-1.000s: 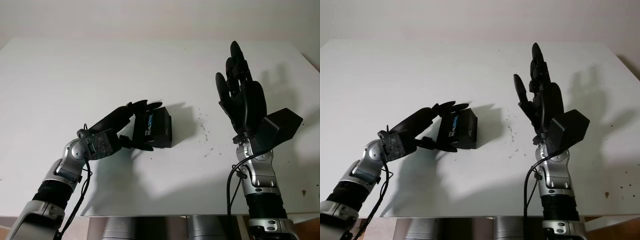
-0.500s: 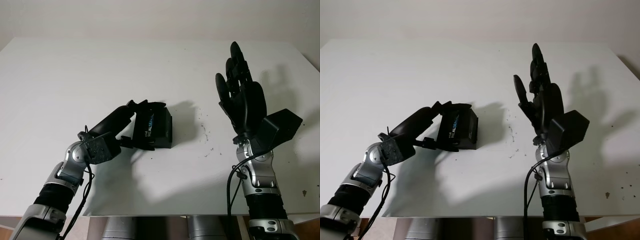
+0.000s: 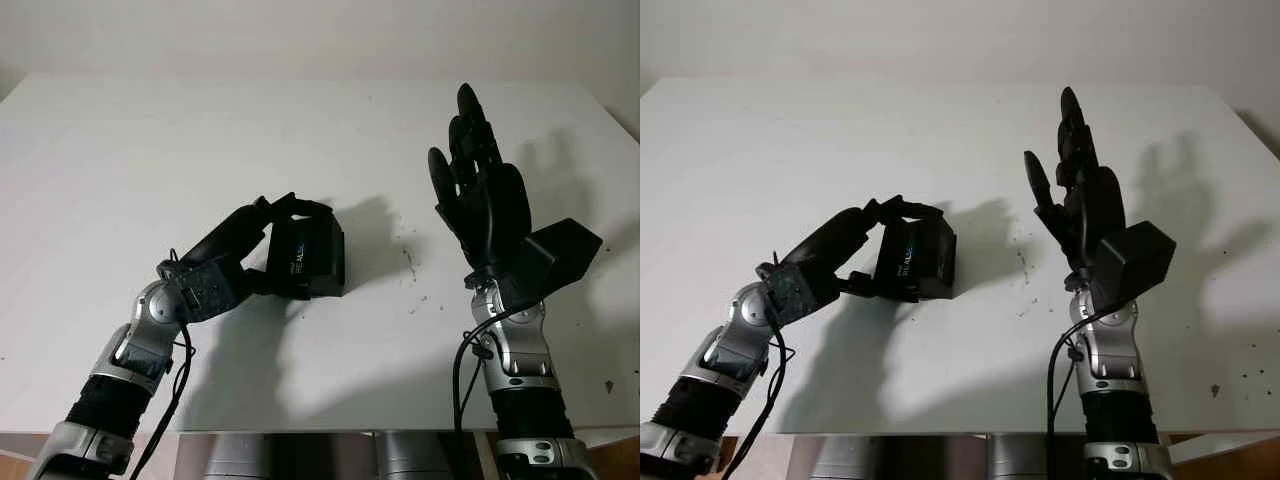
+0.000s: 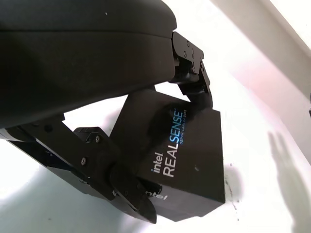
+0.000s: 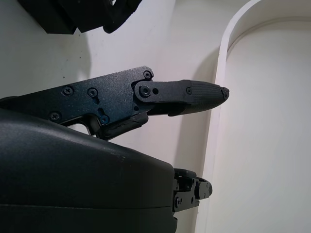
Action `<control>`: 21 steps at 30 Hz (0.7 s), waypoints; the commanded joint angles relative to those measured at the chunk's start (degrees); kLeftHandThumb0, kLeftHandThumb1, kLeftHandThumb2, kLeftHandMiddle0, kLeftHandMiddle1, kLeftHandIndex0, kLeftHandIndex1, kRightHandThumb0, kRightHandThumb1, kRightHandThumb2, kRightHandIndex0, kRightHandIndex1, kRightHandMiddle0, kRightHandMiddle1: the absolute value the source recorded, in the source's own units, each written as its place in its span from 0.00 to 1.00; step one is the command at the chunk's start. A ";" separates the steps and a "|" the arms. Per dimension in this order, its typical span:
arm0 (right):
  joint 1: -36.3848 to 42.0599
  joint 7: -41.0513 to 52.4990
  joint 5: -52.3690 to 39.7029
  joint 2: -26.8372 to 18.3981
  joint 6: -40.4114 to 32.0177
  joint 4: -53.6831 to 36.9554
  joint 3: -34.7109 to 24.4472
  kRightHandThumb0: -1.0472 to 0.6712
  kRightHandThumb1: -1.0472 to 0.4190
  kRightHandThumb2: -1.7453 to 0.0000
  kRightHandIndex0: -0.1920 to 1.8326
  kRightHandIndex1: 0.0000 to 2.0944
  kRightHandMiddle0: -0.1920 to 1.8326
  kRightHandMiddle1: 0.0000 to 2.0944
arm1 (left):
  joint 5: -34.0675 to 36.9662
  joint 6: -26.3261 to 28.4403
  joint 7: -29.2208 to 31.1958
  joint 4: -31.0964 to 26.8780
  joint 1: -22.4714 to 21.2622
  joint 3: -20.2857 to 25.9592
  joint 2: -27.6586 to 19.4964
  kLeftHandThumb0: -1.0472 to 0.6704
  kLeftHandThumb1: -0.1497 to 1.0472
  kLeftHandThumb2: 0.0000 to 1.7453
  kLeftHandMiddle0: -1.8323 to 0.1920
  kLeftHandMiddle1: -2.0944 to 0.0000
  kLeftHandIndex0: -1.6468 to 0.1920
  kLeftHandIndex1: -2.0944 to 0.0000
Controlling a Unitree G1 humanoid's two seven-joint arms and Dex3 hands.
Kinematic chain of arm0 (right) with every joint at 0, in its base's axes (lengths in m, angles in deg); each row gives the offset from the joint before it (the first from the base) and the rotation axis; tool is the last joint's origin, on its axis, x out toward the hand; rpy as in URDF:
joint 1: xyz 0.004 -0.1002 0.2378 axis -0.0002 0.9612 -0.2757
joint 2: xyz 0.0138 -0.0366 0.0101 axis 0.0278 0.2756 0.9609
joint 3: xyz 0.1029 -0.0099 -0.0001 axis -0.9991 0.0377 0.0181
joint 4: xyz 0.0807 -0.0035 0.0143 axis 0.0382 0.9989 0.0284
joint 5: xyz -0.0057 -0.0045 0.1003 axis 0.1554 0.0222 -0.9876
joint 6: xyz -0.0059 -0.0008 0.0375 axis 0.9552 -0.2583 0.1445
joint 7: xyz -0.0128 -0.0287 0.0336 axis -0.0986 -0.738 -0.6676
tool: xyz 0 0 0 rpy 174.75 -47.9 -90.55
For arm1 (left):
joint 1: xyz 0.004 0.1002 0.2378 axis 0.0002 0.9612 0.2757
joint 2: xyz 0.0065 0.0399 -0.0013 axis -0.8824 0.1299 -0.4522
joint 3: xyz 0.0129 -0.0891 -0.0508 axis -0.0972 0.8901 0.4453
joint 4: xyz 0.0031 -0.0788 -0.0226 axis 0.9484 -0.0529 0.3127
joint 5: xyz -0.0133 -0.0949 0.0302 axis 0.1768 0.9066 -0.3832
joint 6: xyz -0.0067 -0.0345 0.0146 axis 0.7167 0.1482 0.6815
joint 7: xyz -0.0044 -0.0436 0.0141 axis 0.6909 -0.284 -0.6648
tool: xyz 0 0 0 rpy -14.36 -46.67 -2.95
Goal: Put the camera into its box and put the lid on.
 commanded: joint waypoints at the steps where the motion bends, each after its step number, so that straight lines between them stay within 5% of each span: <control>1: 0.67 -0.30 0.03 0.31 -0.76 -1.85 0.18 0.24 0.00 0.80 0.07 0.02 0.12 0.02 | 0.61 3.46 1.67 -4.13 0.52 -0.29 0.35 0.59 0.95 0.03 0.74 0.28 0.75 0.35; 7: 1.27 -1.68 0.86 1.26 -2.84 -3.27 0.79 0.23 0.00 0.81 0.08 0.03 0.12 0.03 | 0.54 14.14 5.27 -10.84 0.02 -0.62 -0.40 0.58 0.95 0.03 0.72 0.33 0.73 0.34; 21: 3.11 -1.73 1.65 2.11 -3.35 -5.21 2.13 0.22 0.00 0.80 0.05 0.02 0.11 0.02 | -1.95 24.20 7.07 -18.39 0.62 -1.45 -2.61 0.61 0.94 0.03 0.69 0.37 0.72 0.38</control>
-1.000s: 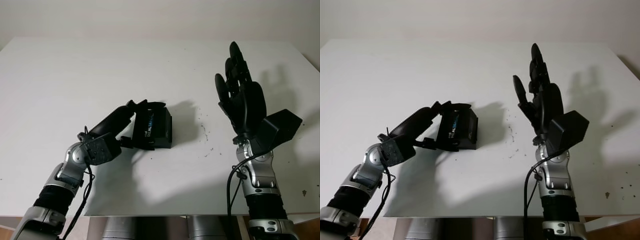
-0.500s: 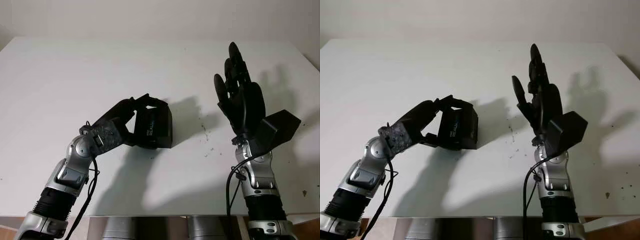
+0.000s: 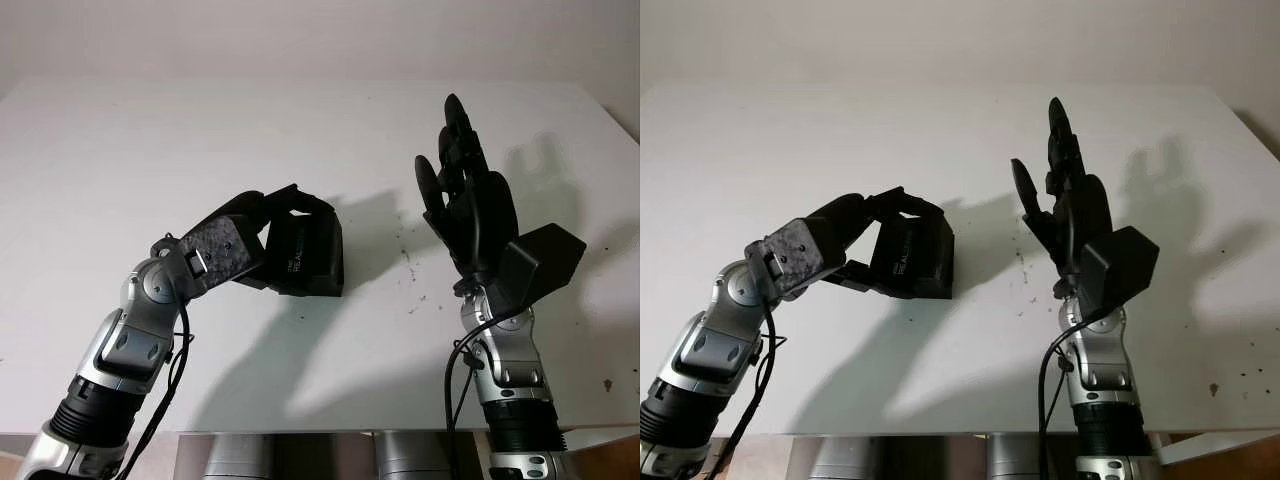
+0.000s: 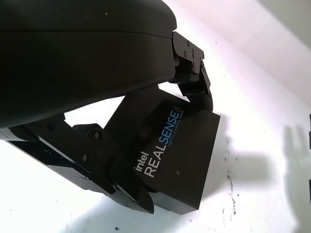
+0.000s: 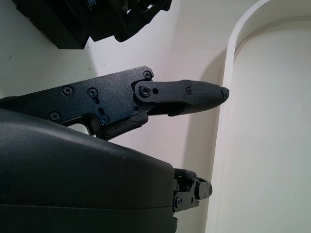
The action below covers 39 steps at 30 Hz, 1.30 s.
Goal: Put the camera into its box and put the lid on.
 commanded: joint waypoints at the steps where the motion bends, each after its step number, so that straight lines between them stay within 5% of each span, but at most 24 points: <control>1: 0.14 -0.07 -0.05 0.18 0.53 -0.64 0.00 0.22 0.00 0.80 0.06 0.02 0.11 0.03 | -0.68 0.27 -0.02 -0.65 0.56 -1.06 -0.27 0.61 0.94 0.03 0.70 0.37 0.72 0.38; 19: -1.91 0.28 -0.57 0.18 1.83 2.15 -0.39 0.22 0.00 0.79 0.06 0.03 0.12 0.03 | -3.93 0.54 -4.93 4.30 -3.10 -2.44 3.59 0.58 0.93 0.03 0.72 0.31 0.72 0.36; 39: -2.50 0.01 -0.47 0.04 1.79 2.65 -0.67 0.22 0.00 0.80 0.06 0.02 0.12 0.03 | -5.86 2.80 -5.36 6.77 -5.62 -4.25 5.36 0.58 0.93 0.03 0.72 0.35 0.73 0.36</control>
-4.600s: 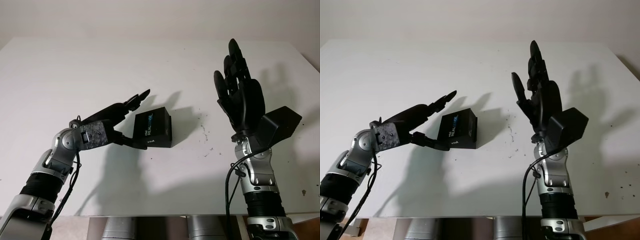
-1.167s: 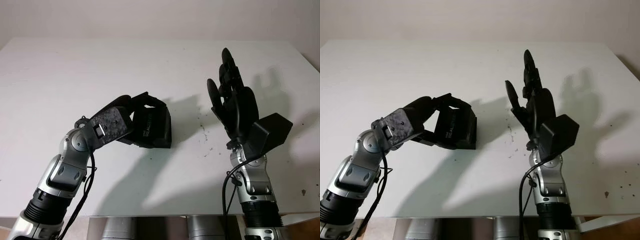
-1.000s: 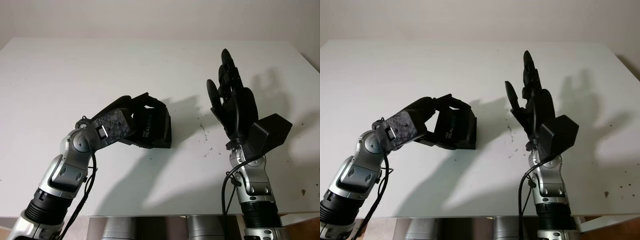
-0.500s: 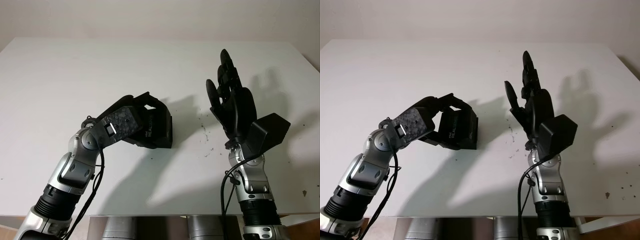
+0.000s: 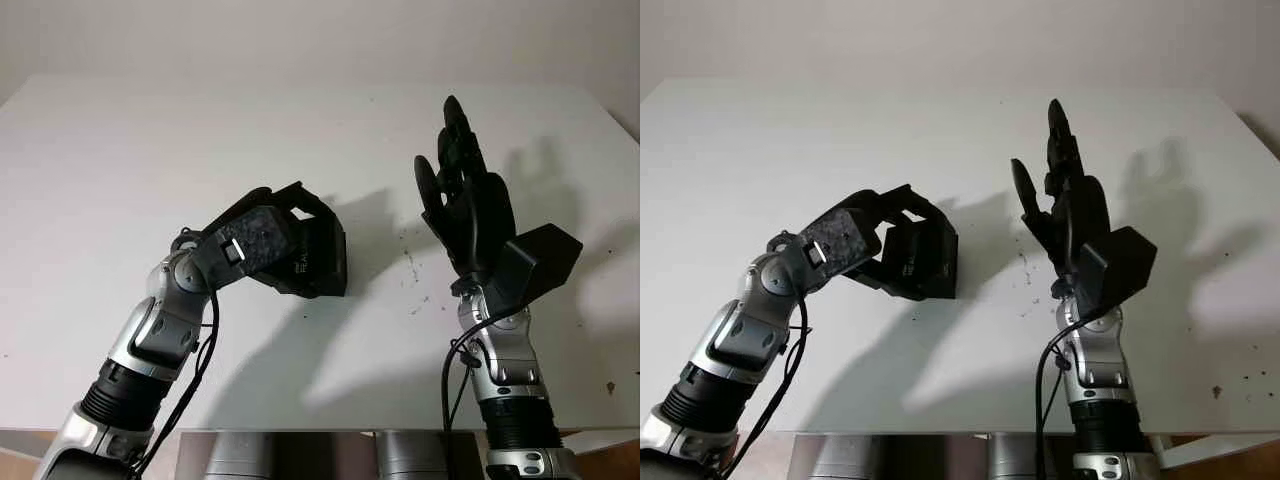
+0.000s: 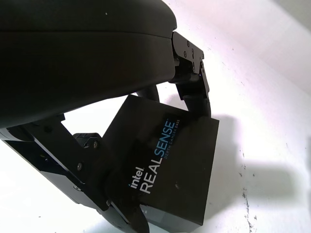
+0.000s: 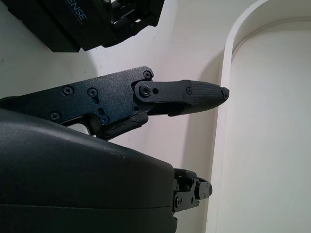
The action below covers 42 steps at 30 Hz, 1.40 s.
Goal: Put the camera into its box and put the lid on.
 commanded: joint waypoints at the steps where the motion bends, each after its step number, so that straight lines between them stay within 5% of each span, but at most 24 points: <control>1: -1.15 0.15 -0.21 -0.20 0.86 0.42 -0.22 0.22 0.00 0.80 0.06 0.02 0.12 0.03 | -0.31 0.25 -0.08 0.24 -1.06 -1.19 0.90 0.58 0.93 0.03 0.72 0.35 0.73 0.36; 18: 0.15 -0.56 -0.01 0.05 -0.05 -0.96 -0.07 0.21 0.00 0.80 0.05 0.02 0.12 0.02 | -0.27 3.64 1.51 -0.67 -4.04 -2.07 1.78 0.59 0.92 0.03 0.71 0.43 0.70 0.39; 28: 0.33 -0.14 -0.35 0.31 0.78 -0.74 -0.09 0.22 0.00 0.80 0.05 0.02 0.11 0.02 | -0.68 4.36 2.56 -0.27 -6.78 -2.94 1.35 0.58 0.93 0.03 0.71 0.33 0.71 0.36; 42: 0.43 -0.41 -0.25 0.79 1.56 -0.62 -0.08 0.22 0.00 0.79 0.05 0.03 0.12 0.03 | -0.43 8.08 4.71 -0.34 -10.72 -2.87 0.57 0.57 0.91 0.03 0.72 0.33 0.72 0.35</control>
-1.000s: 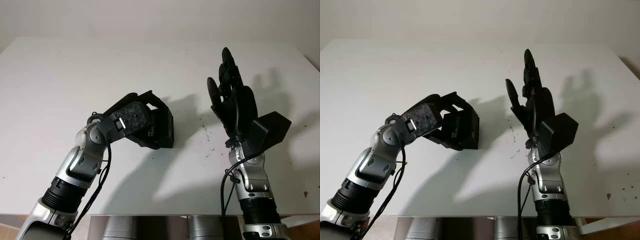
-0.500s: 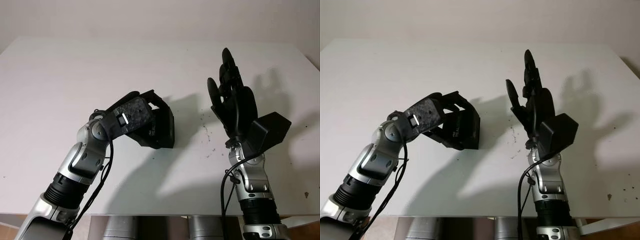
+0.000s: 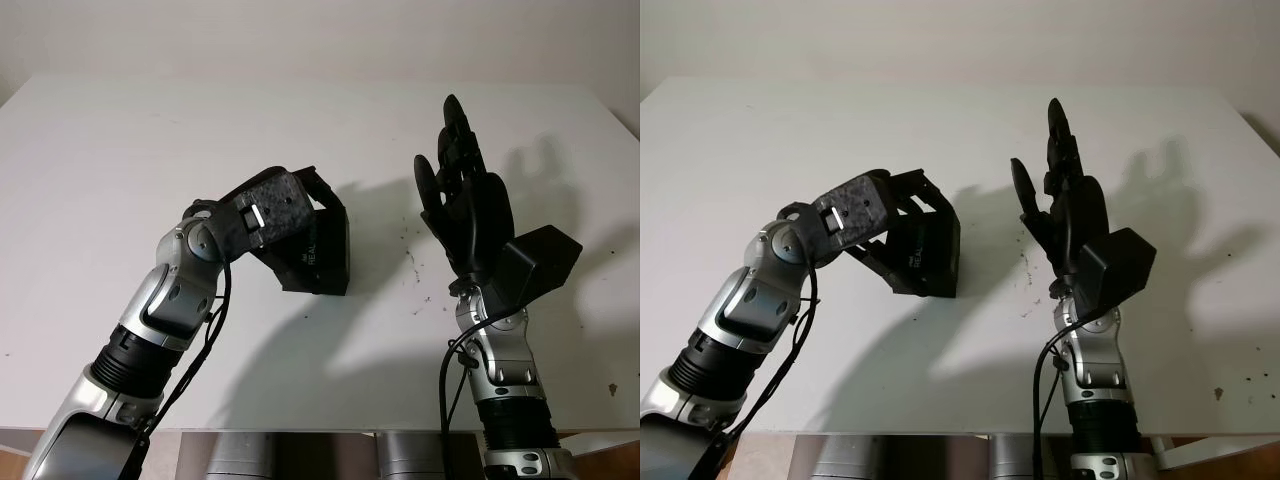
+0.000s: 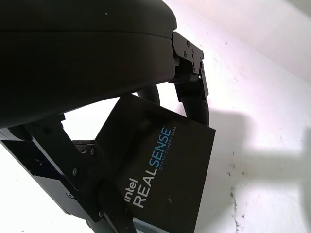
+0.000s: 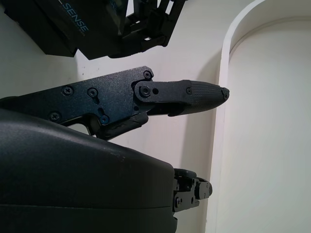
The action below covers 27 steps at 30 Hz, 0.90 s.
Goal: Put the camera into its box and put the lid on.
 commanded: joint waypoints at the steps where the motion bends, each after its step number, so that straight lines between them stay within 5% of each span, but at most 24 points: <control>1: 0.29 0.03 -0.25 0.17 1.02 -0.56 -0.11 0.22 0.00 0.80 0.05 0.03 0.12 0.03 | -0.04 0.28 0.12 -0.67 -2.35 -0.20 0.48 0.57 0.91 0.03 0.72 0.33 0.72 0.35; 27: 0.60 -0.69 -0.06 0.81 0.81 -0.91 0.15 0.23 0.00 0.80 0.06 0.03 0.12 0.03 | -1.35 6.02 1.84 8.61 -5.68 -3.34 1.17 0.54 0.91 0.03 0.72 0.30 0.70 0.38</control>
